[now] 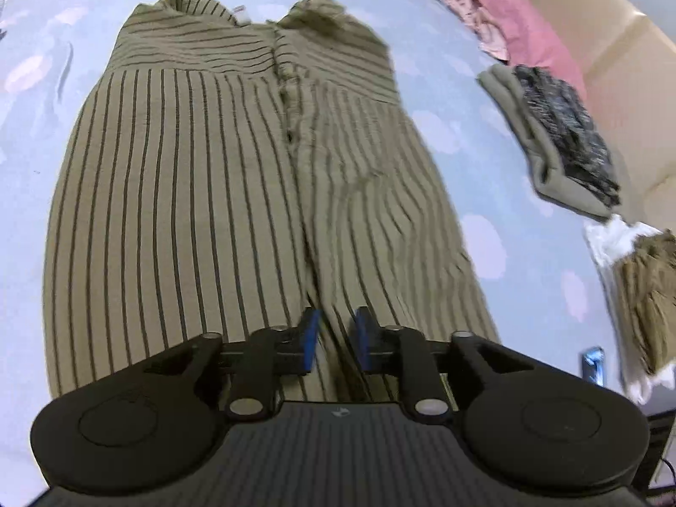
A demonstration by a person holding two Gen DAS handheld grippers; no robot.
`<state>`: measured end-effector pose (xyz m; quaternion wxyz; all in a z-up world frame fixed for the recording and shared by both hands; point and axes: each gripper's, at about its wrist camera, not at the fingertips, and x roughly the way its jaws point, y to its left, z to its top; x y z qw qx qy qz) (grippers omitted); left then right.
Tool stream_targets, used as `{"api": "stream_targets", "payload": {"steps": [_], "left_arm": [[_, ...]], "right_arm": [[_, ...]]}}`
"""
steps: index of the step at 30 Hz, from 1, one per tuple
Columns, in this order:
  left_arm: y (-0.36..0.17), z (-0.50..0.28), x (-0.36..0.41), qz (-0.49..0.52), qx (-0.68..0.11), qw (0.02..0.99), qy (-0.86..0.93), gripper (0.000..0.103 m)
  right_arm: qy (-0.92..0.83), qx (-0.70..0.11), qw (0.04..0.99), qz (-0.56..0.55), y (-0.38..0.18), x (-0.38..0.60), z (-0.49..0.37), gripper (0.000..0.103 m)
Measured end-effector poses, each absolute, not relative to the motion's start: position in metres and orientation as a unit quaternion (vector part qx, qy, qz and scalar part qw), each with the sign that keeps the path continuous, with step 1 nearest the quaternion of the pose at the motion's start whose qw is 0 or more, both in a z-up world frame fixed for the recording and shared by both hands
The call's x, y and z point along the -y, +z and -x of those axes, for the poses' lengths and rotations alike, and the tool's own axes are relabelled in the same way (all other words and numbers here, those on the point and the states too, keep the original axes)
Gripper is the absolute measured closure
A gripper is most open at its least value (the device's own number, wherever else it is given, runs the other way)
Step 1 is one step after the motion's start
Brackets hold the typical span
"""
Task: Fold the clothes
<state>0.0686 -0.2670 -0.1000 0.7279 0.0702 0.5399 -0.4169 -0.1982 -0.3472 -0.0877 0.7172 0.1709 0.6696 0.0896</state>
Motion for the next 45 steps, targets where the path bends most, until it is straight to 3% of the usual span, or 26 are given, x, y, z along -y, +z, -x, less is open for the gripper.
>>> {"api": "stream_targets", "payload": {"steps": [6,14,16,18,20,27,31,33,35,45], "left_arm": [[-0.085,-0.02,0.227,-0.082,-0.56,0.684,-0.459,0.067],[-0.104,0.046,0.184,-0.101,-0.598,0.624,-0.493,0.067],[-0.113,0.06,0.182,-0.12,-0.599,0.617,-0.496,0.072],[-0.121,0.07,0.181,-0.141,-0.594,0.617,-0.496,0.095],[-0.128,0.076,0.179,-0.152,-0.597,0.609,-0.5,0.102],[-0.137,0.088,0.171,-0.165,-0.61,0.578,-0.516,0.103],[-0.136,0.092,0.16,-0.18,-0.618,0.58,-0.5,0.097],[-0.13,0.095,0.148,-0.194,-0.612,0.595,-0.485,0.081],[-0.122,0.096,0.132,-0.203,-0.598,0.621,-0.464,0.076],[-0.118,0.072,0.049,-0.149,-0.598,0.721,-0.315,0.075]], "right_arm": [[0.061,-0.641,0.742,-0.186,-0.103,0.35,0.202,0.031],[0.043,-0.633,0.754,-0.173,-0.118,0.349,0.197,0.032],[0.04,-0.628,0.758,-0.173,-0.121,0.349,0.196,0.032],[0.037,-0.627,0.76,-0.168,-0.124,0.349,0.194,0.032],[0.032,-0.629,0.761,-0.153,-0.128,0.346,0.191,0.032],[0.029,-0.633,0.759,-0.146,-0.133,0.343,0.188,0.032],[0.03,-0.633,0.76,-0.143,-0.132,0.339,0.187,0.032],[0.03,-0.633,0.761,-0.141,-0.132,0.338,0.186,0.032],[0.03,-0.633,0.761,-0.14,-0.131,0.336,0.185,0.032],[0.026,-0.657,0.747,-0.097,-0.136,0.316,0.171,0.032]]}}
